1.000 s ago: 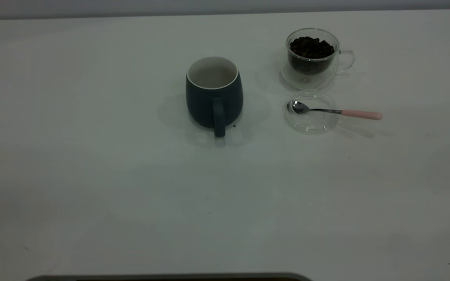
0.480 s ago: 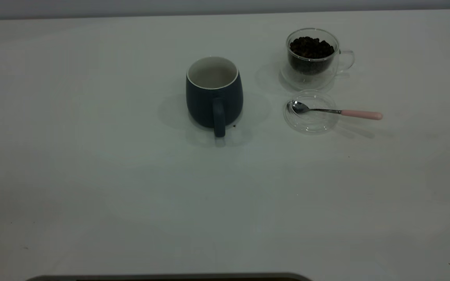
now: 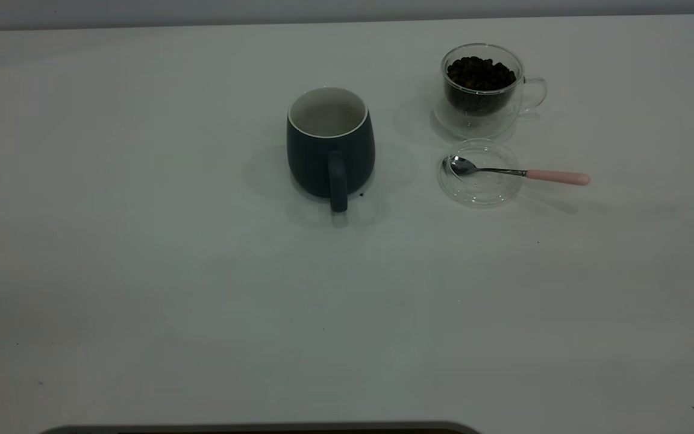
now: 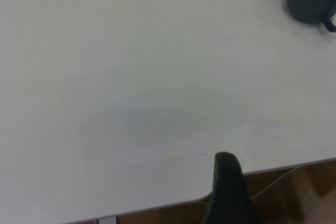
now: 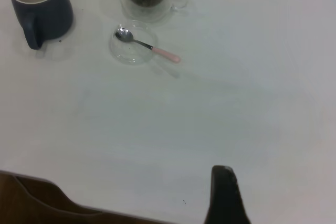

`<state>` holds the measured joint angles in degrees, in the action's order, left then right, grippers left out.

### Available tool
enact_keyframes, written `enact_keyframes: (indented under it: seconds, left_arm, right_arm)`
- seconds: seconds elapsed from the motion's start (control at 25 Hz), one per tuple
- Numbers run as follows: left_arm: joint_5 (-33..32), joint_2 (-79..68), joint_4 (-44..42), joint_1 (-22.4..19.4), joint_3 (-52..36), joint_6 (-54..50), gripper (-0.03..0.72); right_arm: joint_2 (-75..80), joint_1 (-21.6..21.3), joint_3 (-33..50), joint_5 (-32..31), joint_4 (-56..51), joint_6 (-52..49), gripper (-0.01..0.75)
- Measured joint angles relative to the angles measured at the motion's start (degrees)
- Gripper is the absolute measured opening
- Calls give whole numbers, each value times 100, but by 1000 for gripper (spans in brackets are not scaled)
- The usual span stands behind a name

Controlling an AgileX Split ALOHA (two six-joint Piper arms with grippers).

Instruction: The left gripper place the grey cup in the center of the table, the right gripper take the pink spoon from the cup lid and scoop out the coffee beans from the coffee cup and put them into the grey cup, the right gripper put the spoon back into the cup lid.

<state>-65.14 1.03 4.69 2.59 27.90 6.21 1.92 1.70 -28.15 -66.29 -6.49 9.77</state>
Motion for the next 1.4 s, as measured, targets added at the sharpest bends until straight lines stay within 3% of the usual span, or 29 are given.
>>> enact_keyframes:
  seconds: [0.52,0.84,1.4]
  left_arm:
    - [0,0,0,0,0,0,565]
    - [0,0,0,0,0,0,565]
    - [0,0,0,0,0,0,565]
  right_arm:
    - [-29,0,2,-2,206,-89,511]
    - [-29,0,121,134,698,-840,484]
    - [-29,0,121,134,726,-885,466]
